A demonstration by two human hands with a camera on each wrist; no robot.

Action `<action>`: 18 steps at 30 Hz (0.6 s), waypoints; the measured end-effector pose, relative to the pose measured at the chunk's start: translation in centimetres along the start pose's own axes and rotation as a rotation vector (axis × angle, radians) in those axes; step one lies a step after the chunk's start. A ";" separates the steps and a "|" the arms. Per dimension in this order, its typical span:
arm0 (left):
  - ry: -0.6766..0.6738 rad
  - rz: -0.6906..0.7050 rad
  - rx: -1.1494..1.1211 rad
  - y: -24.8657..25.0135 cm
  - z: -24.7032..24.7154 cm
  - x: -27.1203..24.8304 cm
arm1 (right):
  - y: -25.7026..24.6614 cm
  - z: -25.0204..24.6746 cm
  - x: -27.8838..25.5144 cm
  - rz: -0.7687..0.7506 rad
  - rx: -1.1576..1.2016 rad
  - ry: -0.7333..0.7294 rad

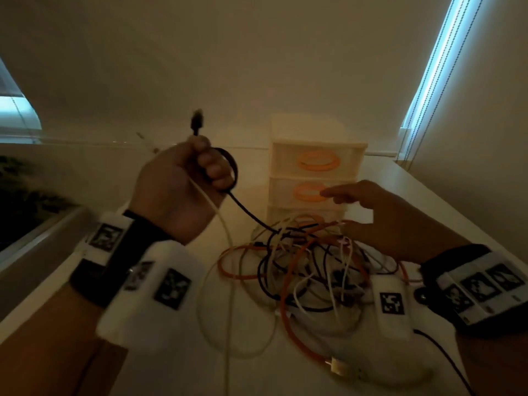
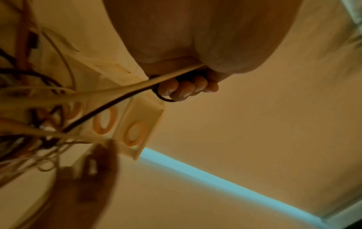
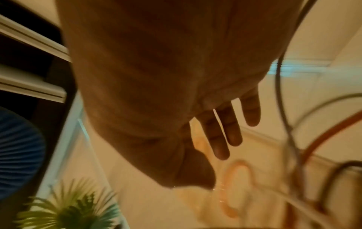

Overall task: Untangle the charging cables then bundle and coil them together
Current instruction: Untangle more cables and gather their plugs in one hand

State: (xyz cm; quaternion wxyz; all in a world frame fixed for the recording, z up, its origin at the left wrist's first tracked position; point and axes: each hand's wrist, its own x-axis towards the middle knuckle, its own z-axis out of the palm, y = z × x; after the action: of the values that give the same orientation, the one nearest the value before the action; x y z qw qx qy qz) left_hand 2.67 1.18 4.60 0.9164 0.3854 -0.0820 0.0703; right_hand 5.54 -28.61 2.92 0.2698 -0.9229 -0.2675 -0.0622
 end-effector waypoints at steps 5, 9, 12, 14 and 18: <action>-0.111 -0.081 0.075 -3.3 2.6 -1.4 | -6.0 -0.6 -0.5 -0.065 0.466 0.219; -0.121 -0.125 0.023 -3.9 2.7 -1.8 | -8.4 4.3 -1.0 0.022 0.618 -0.059; -0.088 -0.143 -0.048 -2.9 1.9 -1.4 | -7.3 5.9 -1.1 0.027 0.596 -0.212; -0.054 -0.141 -0.128 -2.0 1.3 -1.0 | -5.9 5.7 -0.6 0.019 0.541 -0.215; -0.087 -0.128 -0.217 -0.8 0.7 -0.6 | -4.1 5.2 0.5 0.020 0.414 -0.155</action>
State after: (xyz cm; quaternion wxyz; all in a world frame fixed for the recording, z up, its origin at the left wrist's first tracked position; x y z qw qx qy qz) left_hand 2.13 0.13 4.40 0.9509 0.2911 -0.1042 -0.0146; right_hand 3.65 -22.65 0.56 0.4327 -0.8526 -0.2852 0.0676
